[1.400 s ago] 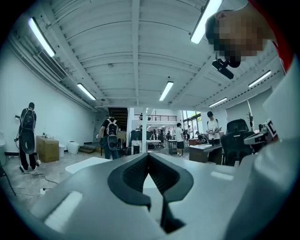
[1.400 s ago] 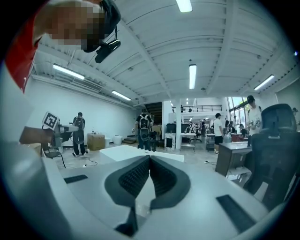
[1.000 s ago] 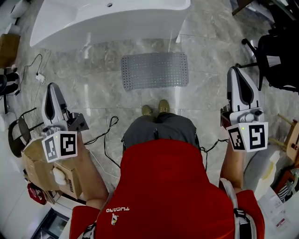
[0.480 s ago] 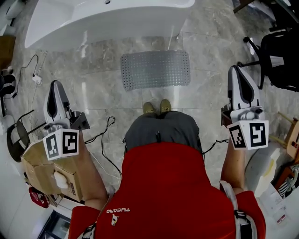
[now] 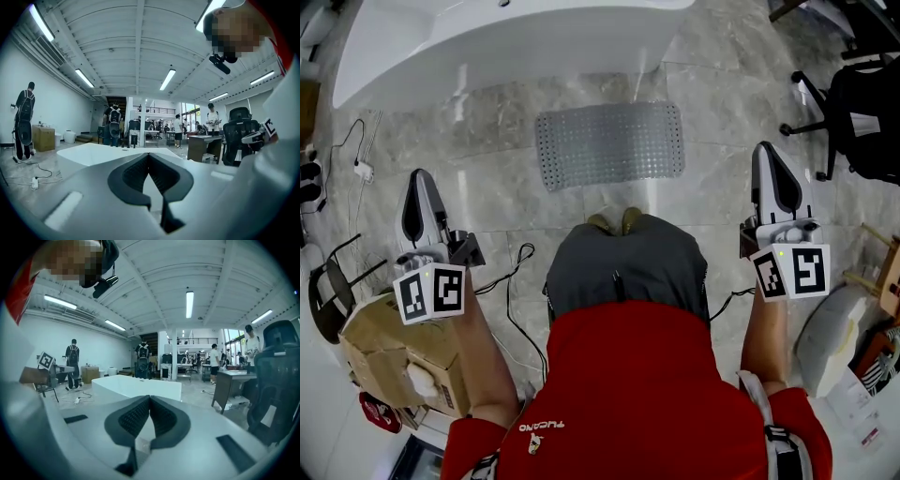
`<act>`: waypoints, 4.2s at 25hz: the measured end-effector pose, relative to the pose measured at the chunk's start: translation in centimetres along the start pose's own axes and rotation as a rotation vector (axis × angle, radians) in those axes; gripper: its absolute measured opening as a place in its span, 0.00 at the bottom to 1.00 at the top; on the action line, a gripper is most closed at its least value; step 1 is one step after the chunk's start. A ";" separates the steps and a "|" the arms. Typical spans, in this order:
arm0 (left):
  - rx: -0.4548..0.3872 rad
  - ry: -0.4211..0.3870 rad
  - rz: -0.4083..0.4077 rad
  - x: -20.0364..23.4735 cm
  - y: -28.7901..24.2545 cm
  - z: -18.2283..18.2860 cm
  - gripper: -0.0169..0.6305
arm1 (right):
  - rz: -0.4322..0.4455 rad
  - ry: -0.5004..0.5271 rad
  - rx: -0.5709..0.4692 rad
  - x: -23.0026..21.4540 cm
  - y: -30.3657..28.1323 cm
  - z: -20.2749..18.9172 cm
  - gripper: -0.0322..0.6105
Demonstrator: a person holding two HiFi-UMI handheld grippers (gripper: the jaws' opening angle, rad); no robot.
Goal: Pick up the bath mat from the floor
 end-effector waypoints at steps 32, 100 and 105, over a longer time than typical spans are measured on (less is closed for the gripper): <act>0.093 0.023 -0.079 -5.0 -9.6 -25.1 0.03 | -0.094 -0.008 0.079 -8.4 -9.8 -21.3 0.05; 0.730 0.053 -0.217 -10.9 -20.3 -70.6 0.39 | -0.204 -0.129 0.600 -24.3 -23.9 -61.0 0.43; 0.803 0.072 -0.224 -11.4 -21.1 -73.0 0.42 | -0.232 -0.157 0.700 -26.5 -25.2 -64.7 0.45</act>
Point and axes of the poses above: the fingertips, and each gripper's own axes: y backward along the fingers, x to its left, z out of its top, the point moved 9 cm from there along y, backward along the fingers, and after that the axes turned 15 degrees about -y, right-handed, at the moved point
